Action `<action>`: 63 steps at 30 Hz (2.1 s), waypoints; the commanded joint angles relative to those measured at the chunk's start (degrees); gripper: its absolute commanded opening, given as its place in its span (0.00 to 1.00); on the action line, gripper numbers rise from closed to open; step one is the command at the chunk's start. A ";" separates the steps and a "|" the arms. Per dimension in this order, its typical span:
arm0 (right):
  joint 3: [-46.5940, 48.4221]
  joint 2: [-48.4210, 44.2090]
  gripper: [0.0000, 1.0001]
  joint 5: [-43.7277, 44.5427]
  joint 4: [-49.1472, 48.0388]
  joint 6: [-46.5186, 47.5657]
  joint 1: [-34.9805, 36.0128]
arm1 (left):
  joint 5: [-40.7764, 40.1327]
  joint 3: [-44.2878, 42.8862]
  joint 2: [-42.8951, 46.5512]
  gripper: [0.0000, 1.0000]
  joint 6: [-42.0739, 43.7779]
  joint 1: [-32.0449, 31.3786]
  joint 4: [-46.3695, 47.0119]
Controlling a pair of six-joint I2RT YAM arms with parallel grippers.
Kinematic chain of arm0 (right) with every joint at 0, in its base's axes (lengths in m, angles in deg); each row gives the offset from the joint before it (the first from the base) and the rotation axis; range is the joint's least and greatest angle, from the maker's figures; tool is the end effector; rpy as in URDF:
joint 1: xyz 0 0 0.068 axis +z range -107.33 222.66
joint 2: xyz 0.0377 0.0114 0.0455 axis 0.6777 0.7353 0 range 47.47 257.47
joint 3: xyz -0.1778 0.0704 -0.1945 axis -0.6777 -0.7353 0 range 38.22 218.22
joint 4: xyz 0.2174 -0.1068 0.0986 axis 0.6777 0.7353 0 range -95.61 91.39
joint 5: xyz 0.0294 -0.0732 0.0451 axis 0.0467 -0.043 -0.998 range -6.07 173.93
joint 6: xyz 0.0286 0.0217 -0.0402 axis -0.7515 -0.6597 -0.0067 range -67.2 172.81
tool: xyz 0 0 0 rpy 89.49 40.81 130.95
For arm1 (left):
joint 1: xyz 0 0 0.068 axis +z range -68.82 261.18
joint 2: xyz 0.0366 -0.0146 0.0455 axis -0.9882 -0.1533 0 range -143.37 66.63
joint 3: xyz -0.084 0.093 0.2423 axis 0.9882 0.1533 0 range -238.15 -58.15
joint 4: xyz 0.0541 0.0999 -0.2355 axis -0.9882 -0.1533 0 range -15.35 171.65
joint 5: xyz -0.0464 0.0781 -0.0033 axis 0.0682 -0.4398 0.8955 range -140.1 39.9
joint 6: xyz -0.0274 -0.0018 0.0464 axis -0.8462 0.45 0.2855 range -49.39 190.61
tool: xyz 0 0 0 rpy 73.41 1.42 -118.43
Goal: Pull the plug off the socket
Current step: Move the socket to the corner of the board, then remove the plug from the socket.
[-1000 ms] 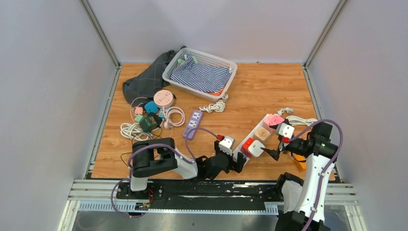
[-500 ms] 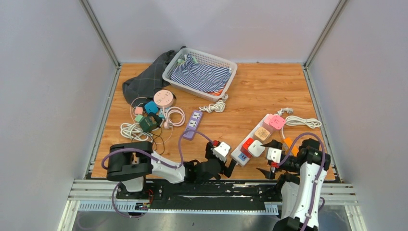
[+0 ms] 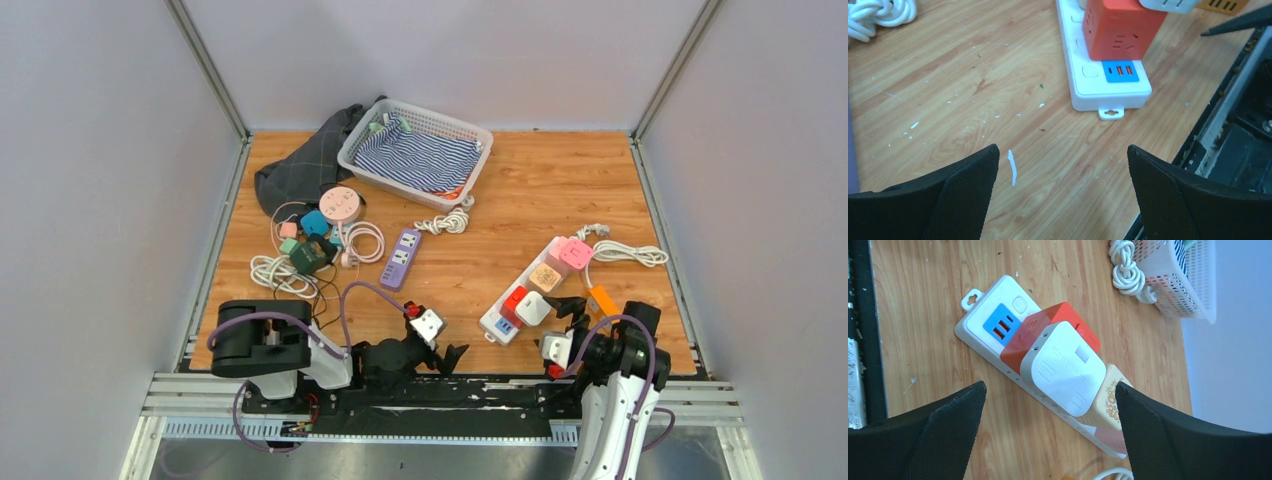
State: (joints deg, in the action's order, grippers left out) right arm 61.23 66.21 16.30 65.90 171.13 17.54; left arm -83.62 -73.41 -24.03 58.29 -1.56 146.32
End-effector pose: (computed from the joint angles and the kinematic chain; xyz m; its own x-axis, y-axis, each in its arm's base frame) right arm 0.0536 0.0113 0.1957 0.5389 -0.6228 -0.5671 -0.6580 0.1091 -0.7451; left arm 0.0505 -0.2404 0.1362 -0.1848 0.0431 -0.9818 0.7360 0.6681 -0.1093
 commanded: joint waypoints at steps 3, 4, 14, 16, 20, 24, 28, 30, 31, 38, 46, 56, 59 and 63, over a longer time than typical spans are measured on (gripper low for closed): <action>0.19 1.11 1.00 -0.39 -0.31 21.04 0.60 | 4.41 3.59 -5.64 1.00 3.06 -0.23 22.49; -0.13 1.33 1.00 -0.24 -0.55 21.61 0.68 | 4.47 3.44 -5.75 1.00 3.08 -0.23 22.16; -7.20 -3.85 0.97 2.24 -19.33 12.16 3.22 | 4.82 2.90 -6.72 1.00 3.16 -0.23 22.23; -7.76 -5.77 0.95 3.22 -22.67 7.24 5.12 | 4.94 2.71 -6.98 1.00 3.22 -0.23 22.24; -9.11 -8.72 0.91 5.29 -29.66 -0.32 8.49 | 5.29 2.52 -7.31 1.00 3.24 -0.23 22.24; -8.64 -9.65 0.84 4.63 -31.23 -2.71 8.91 | 5.51 2.48 -7.47 1.00 3.18 -0.23 22.26; -7.69 -10.82 0.80 3.46 -30.81 -5.63 8.92 | 5.91 2.35 -7.63 1.00 3.18 -0.23 22.24; -7.19 -11.31 0.78 2.86 -30.77 -7.08 8.92 | 6.13 2.26 -7.91 1.00 3.18 -0.23 22.27; -6.86 -11.51 0.77 2.60 -30.69 -7.98 8.92 | 6.24 2.22 -8.01 1.00 3.18 -0.23 22.26; -4.64 -11.42 0.74 0.40 -30.45 -13.51 8.93 | 6.80 2.17 -8.18 1.00 3.19 -0.23 22.23; -1.87 -7.52 0.70 -0.83 -25.48 -11.27 8.91 | 7.24 1.73 -8.64 1.00 3.26 -0.23 22.18; 2.15 0.71 0.61 1.39 -21.38 -12.32 10.98 | 8.29 1.12 -8.82 1.00 3.59 -0.23 21.47; 3.06 2.39 0.58 2.49 -21.58 -14.86 12.28 | 9.83 1.03 -8.83 1.00 4.20 -0.23 22.01; 3.52 4.46 0.55 4.33 -23.11 -18.18 14.78 | 12.18 0.07 -7.67 1.00 6.81 -0.23 21.13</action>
State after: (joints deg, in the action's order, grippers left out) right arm 63.02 69.05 19.47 42.40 157.60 29.39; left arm -73.63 -71.75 -32.11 61.66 -1.56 166.45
